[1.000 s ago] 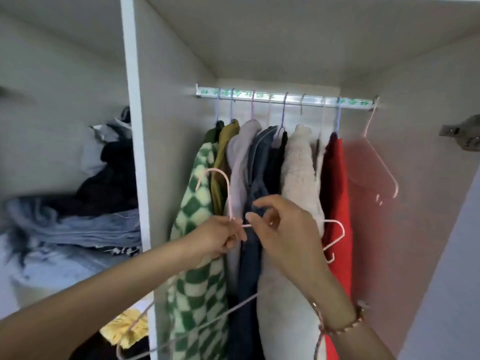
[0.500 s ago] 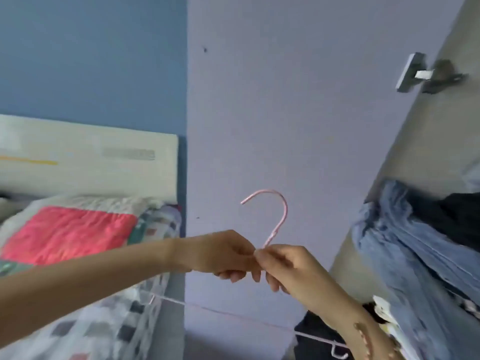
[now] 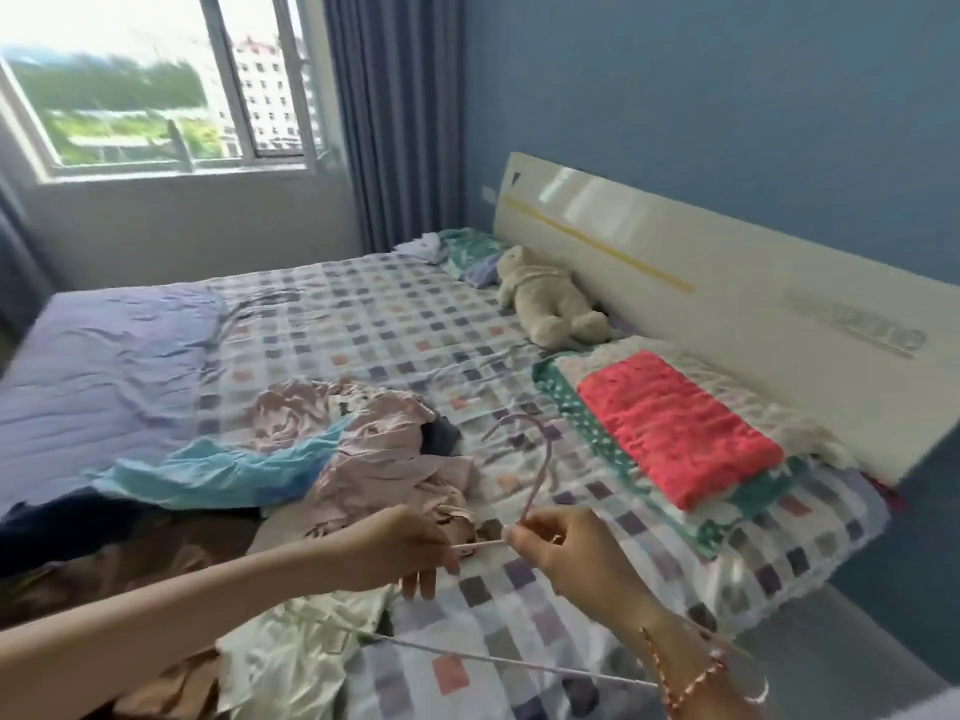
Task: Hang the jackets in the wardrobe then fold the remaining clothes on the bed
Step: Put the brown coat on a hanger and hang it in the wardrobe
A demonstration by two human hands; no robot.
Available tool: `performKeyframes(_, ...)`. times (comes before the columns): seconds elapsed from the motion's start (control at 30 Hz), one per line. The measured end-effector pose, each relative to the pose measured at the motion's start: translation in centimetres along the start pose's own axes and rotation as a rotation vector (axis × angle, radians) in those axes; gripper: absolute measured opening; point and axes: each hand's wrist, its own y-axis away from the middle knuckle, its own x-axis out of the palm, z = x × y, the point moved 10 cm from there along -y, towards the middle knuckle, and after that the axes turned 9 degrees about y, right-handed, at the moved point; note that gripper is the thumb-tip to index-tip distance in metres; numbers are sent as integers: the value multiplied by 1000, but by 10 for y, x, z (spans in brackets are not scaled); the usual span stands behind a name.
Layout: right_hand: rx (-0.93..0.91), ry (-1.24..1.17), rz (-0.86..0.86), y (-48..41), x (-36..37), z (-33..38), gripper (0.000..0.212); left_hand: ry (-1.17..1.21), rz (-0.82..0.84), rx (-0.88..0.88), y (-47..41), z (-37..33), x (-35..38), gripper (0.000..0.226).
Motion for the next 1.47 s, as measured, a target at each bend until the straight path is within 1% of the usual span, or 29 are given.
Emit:
performKeyframes(0.07,-61,34,84,-31,41,11,31,-13,-83,-65,6,41,-28,43)
performKeyframes(0.1,-93,65,130,-47,67,20,30,-54,-135,-114,15,70,-48,43)
performKeyframes(0.13,-92,60,168,-64,94,25,31,-104,-187,-158,27,100,-71,40)
performKeyframes(0.17,-85,46,163,-70,99,19,32,-108,-214,-199,29,109,-78,38)
performKeyframes(0.2,-114,28,239,-94,142,35,34,-81,-347,-259,60,147,-113,35)
performKeyframes(0.23,-87,11,216,-98,141,29,35,-129,-387,-272,64,154,-120,33)
performKeyframes(0.3,-112,-14,307,-125,181,46,31,-174,-525,-375,102,192,-162,26)
performKeyframes(0.4,-153,-7,390,-161,222,73,28,-193,-634,-483,149,233,-203,21)
performKeyframes(0.47,-207,22,435,-186,254,94,30,-159,-690,-586,188,262,-211,17)
performKeyframes(0.57,-266,116,577,-208,318,116,33,-43,-790,-770,247,307,-199,21)
performKeyframes(0.73,-299,229,698,-218,406,123,34,61,-829,-946,296,351,-174,24)
performKeyframes(0.83,-355,260,784,-211,463,141,40,142,-884,-990,315,368,-158,27)
performKeyframes(0.87,-346,263,793,-215,467,144,41,158,-889,-985,311,367,-160,27)
performKeyframes(0.93,-414,329,890,-205,520,163,39,245,-953,-1023,337,388,-150,27)
performKeyframes(0.97,-420,359,894,-209,522,165,36,249,-960,-1013,335,390,-151,27)
performKeyframes(1.0,-446,431,911,-210,539,170,31,262,-979,-1034,347,396,-152,27)
performKeyframes(1.03,-474,552,880,-215,551,171,27,272,-1007,-1045,356,401,-154,27)
performKeyframes(1.1,-541,782,786,-216,568,184,35,292,-1085,-1066,382,411,-163,26)
performKeyframes(1.13,-592,783,803,-205,584,199,37,313,-1150,-1073,400,417,-171,25)
performKeyframes(1.17,-635,738,856,-188,601,216,35,329,-1226,-1075,421,424,-178,25)
performKeyframes(1.2,-680,670,916,-165,614,235,32,341,-1295,-1097,444,433,-183,25)
performKeyframes(1.23,-727,593,984,-140,627,254,34,335,-1350,-1134,467,440,-187,26)
performKeyframes(1.3,-760,480,1094,-93,657,286,40,323,-1417,-1222,516,466,-194,27)
performKeyframes(1.33,-753,449,1134,-75,671,298,39,324,-1444,-1251,538,480,-197,26)
performKeyframes(1.4,-762,394,1179,-50,683,315,28,337,-1489,-1292,564,491,-201,27)
performKeyframes(1.43,-793,396,1194,-38,703,326,20,346,-1508,-1312,584,507,-204,28)
performKeyframes(1.47,-813,400,1204,-27,723,337,16,354,-1545,-1331,604,521,-207,29)
